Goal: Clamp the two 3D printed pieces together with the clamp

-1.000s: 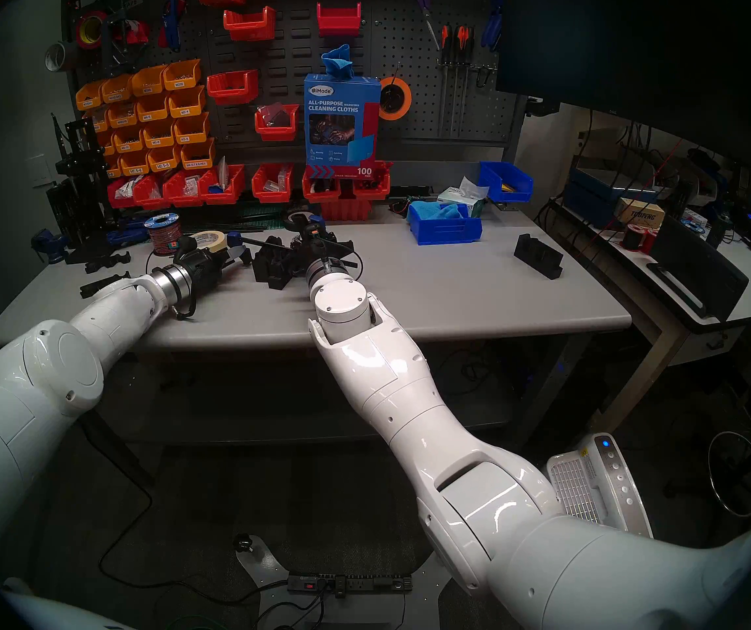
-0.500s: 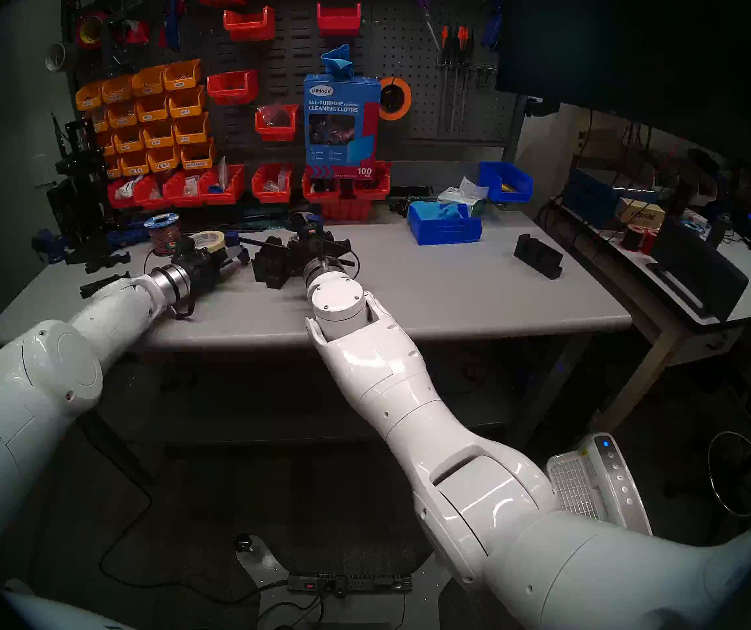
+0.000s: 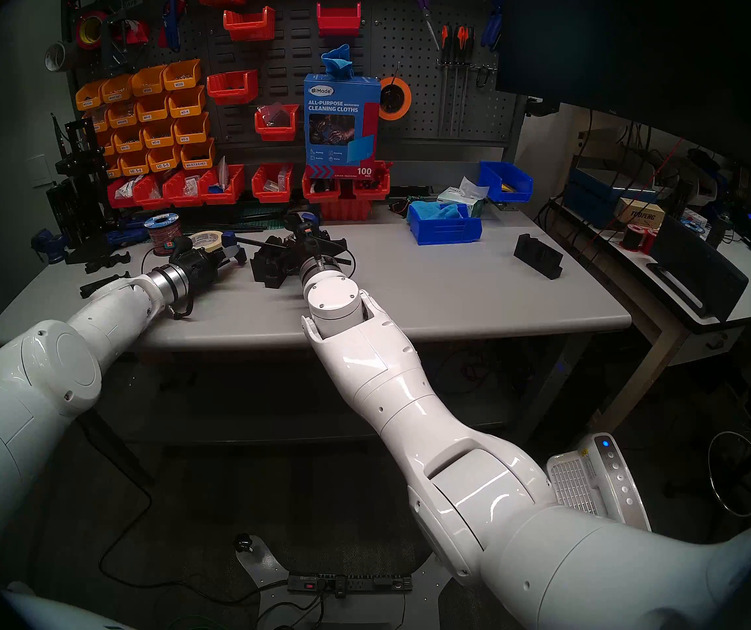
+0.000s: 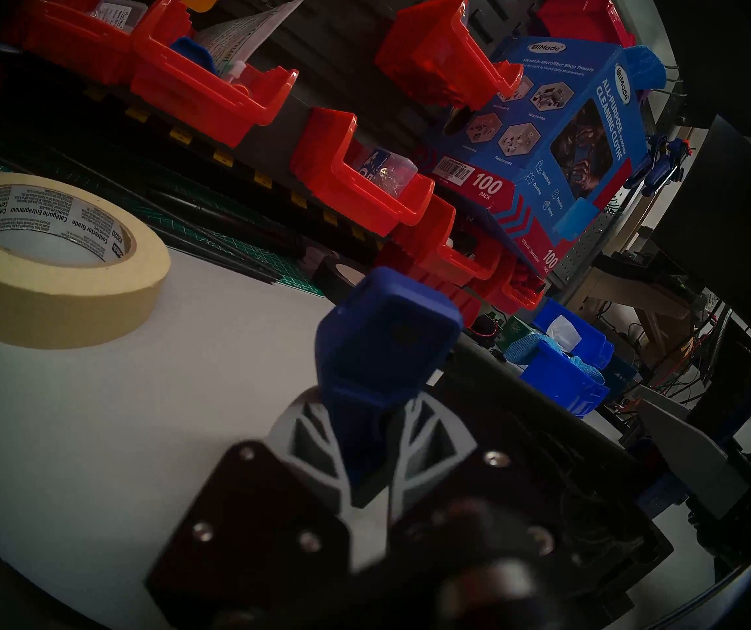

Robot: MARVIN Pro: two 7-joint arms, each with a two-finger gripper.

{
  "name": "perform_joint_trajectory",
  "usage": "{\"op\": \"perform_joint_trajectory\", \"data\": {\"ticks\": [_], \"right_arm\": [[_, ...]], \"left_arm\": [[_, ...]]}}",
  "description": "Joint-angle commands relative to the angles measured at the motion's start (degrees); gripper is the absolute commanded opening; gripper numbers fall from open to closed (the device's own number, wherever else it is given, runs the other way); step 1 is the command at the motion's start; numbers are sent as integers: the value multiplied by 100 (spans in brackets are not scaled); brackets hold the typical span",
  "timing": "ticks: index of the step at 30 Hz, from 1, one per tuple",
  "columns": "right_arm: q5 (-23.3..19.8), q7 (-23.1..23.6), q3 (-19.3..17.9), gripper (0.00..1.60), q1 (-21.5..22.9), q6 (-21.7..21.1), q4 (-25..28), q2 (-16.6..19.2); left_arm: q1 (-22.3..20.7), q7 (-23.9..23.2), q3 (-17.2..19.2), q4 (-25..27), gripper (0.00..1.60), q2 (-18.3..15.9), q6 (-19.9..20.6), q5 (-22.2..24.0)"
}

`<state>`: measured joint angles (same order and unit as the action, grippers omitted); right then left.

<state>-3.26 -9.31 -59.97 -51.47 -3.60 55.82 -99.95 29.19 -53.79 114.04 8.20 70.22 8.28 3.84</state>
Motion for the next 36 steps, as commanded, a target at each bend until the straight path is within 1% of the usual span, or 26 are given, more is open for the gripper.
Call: {"op": "perform_joint_trajectory", "data": {"ticks": [1,27,36], "right_arm": [[-38,122,159,0,187,55,-53,-367],[-201,164,293,0,393,255,-429,-601],[-250,164,315,0,419,301,-512,-587]], "left_arm": [[-76,-223,-27,-20,0,197,1,9],[-82,-84,-100,-41,0,194,-79,110],[-87,-41,-125,-54,0,191,-93,156]]}}
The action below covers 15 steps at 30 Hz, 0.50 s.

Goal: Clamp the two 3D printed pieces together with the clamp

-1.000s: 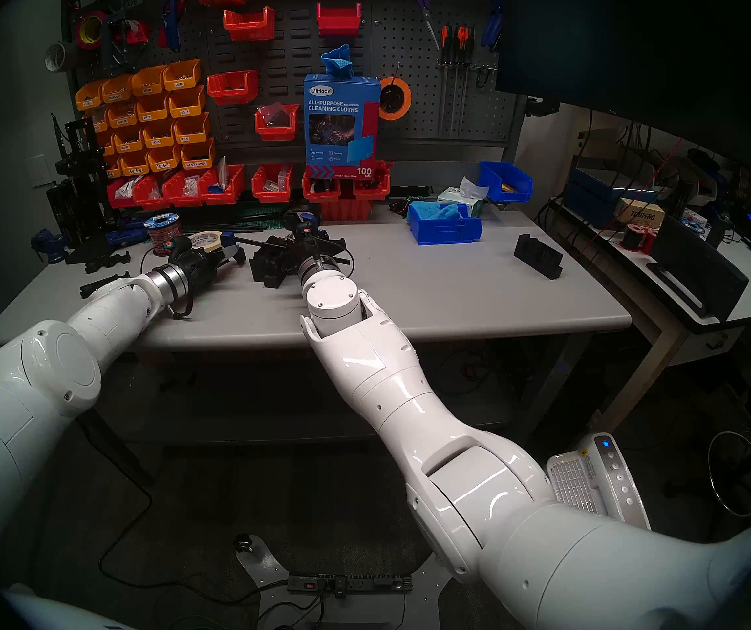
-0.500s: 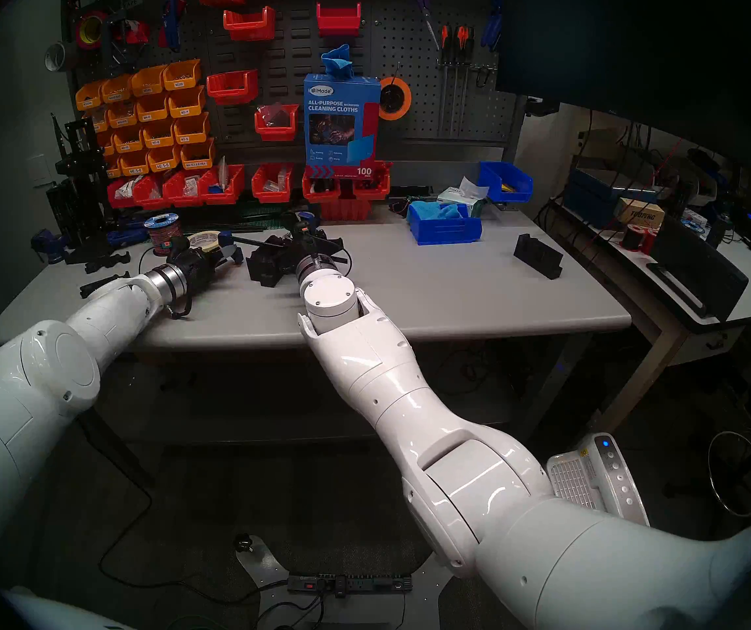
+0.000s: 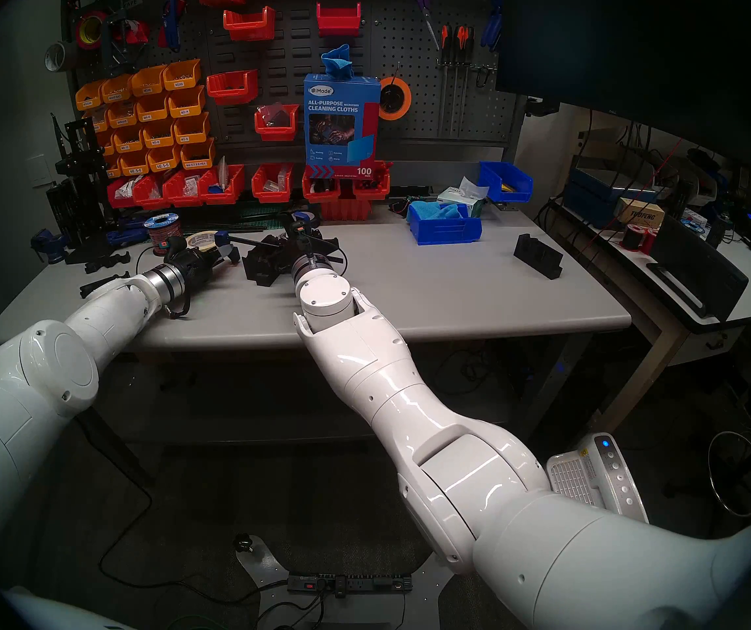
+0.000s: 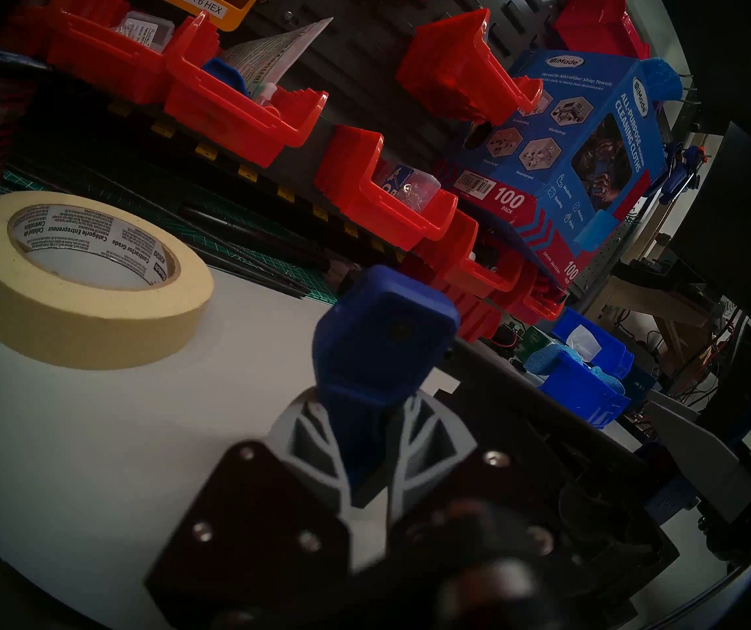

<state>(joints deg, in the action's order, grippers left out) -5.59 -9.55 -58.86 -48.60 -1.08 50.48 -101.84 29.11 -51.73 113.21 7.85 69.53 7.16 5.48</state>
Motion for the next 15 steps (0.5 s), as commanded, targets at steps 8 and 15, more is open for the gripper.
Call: {"op": "perform_joint_trajectory", "data": {"ticks": [8,15], "right_arm": [[-77,190,233,0,171,108,-44,-396],[-116,193,256,0,203,145,-85,-411]], "left_arm": [[-86,-214,-73,-35,0,258,14,42],[-89,-199,-98,-42,0,256,14,77]]}}
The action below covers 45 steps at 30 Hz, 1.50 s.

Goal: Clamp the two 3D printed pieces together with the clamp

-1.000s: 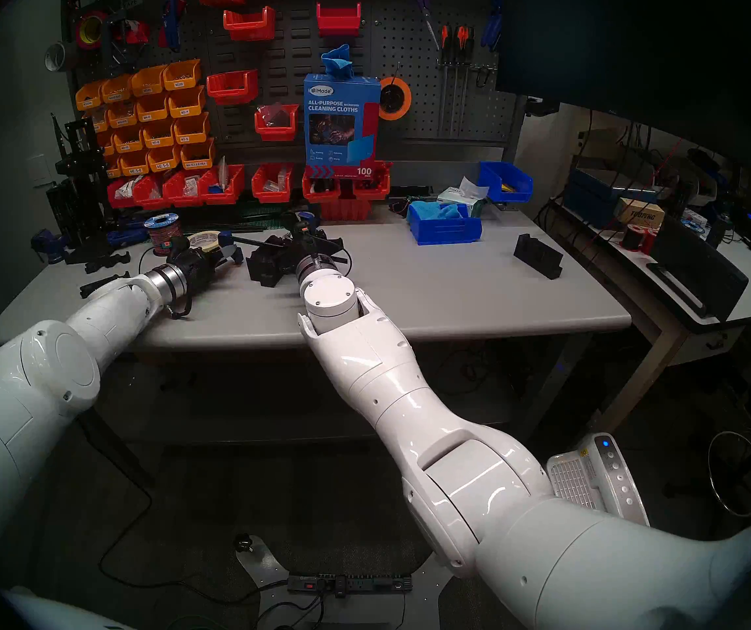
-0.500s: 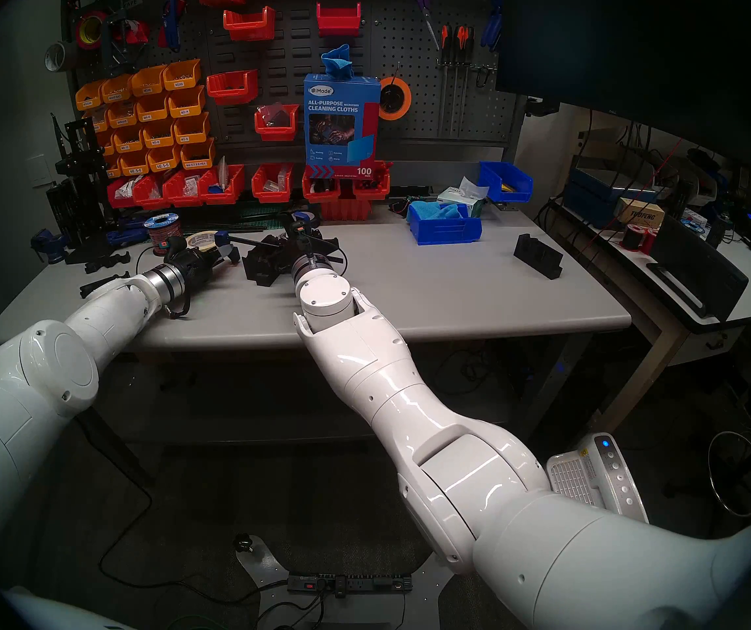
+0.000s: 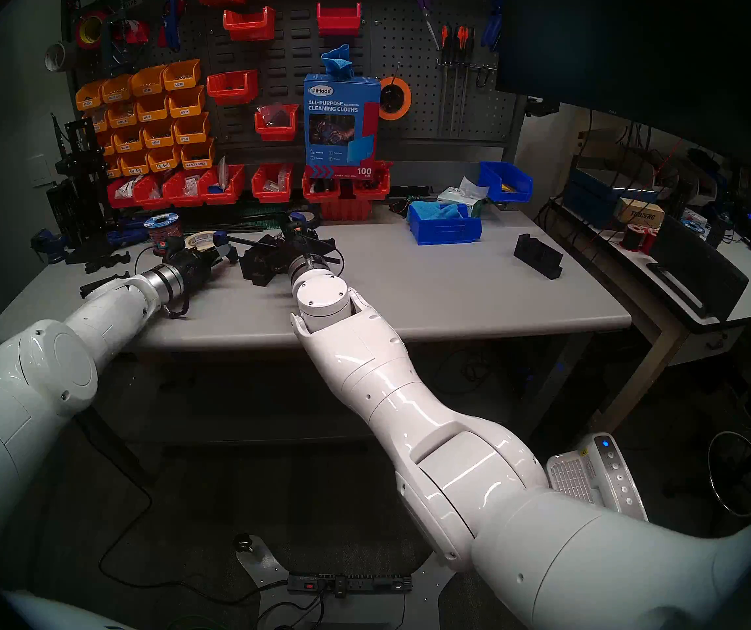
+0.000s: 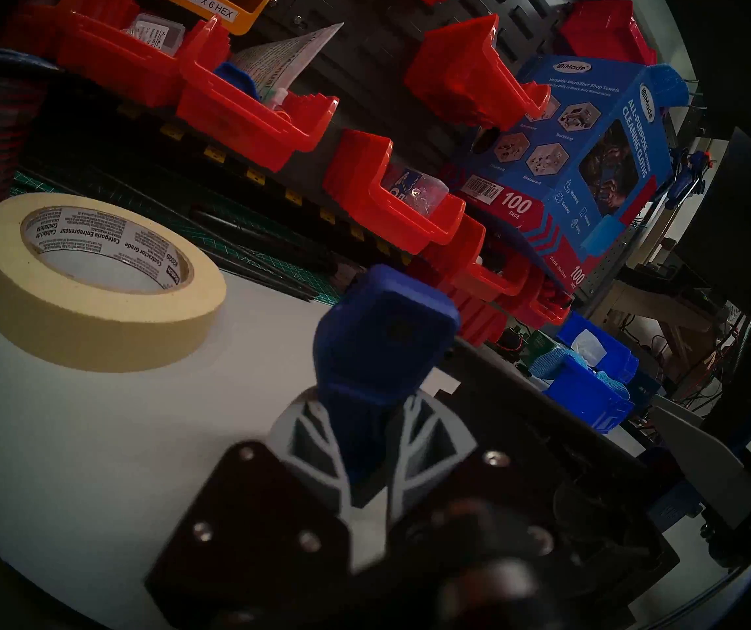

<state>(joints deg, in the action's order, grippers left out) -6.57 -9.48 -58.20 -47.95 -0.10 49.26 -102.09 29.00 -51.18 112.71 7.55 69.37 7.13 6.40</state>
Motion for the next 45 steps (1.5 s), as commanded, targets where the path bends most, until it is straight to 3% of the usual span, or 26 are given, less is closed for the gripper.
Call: {"op": "perform_joint_trajectory", "data": {"ticks": [1,45], "right_arm": [[-25,187,195,0,144,54,28,-390],[-313,120,433,0,364,236,-449,-722]], "left_arm": [[-79,-251,-52,-13,0,271,17,-9],[-86,-73,-176,-23,0,262,-6,137]]}}
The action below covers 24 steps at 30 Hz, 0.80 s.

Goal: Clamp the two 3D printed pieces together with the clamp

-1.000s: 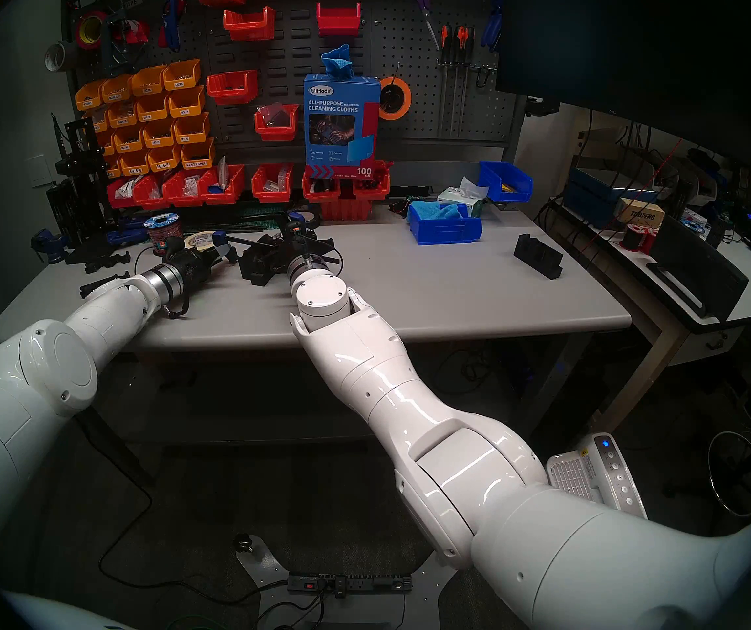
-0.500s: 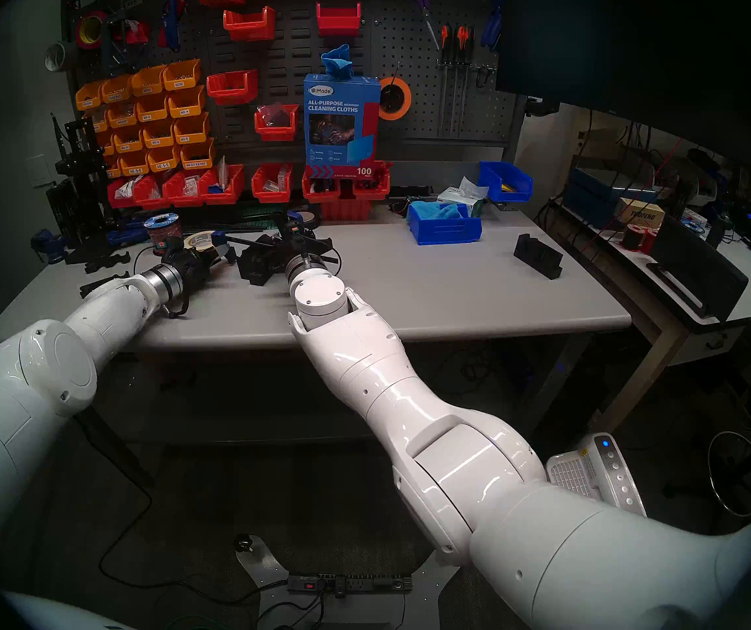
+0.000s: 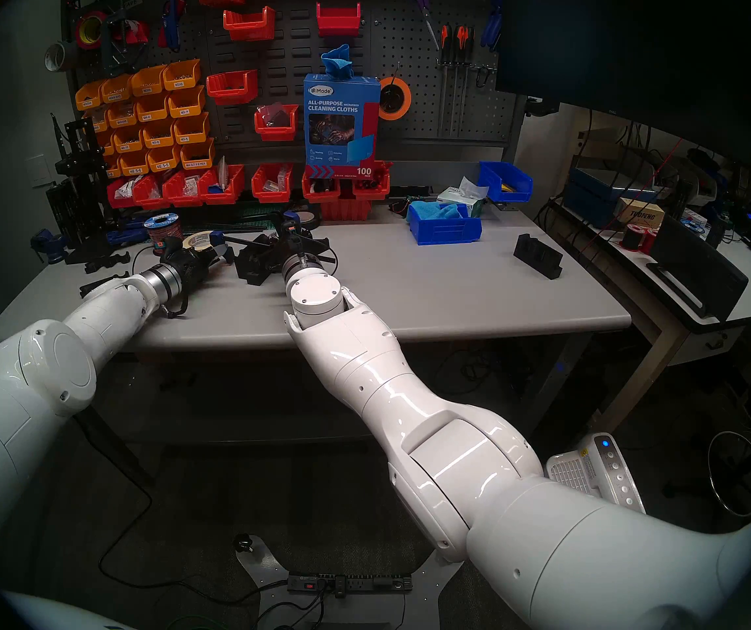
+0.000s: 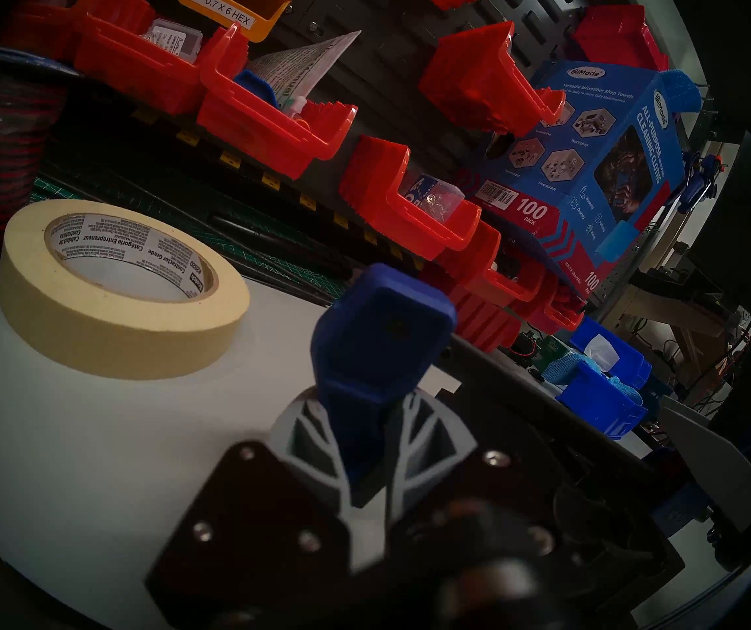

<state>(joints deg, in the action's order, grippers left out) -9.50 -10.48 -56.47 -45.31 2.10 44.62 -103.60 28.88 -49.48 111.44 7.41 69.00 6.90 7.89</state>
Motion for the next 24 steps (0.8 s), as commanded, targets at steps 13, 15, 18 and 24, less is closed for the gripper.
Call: {"op": "perform_joint_trajectory", "data": {"ticks": [13,15,18,24], "right_arm": [[-92,176,333,0,155,86,-89,-571],[-110,177,356,0,155,94,-124,-595],[-132,173,371,0,164,114,-151,-597],[-169,159,385,0,204,162,-186,-568]], "left_arm": [[-71,-185,-64,-7,0,259,15,18],[-76,-185,-75,-8,0,297,11,19],[-77,-179,-83,-8,0,303,9,23],[-72,-163,-91,-7,0,261,9,38]]}}
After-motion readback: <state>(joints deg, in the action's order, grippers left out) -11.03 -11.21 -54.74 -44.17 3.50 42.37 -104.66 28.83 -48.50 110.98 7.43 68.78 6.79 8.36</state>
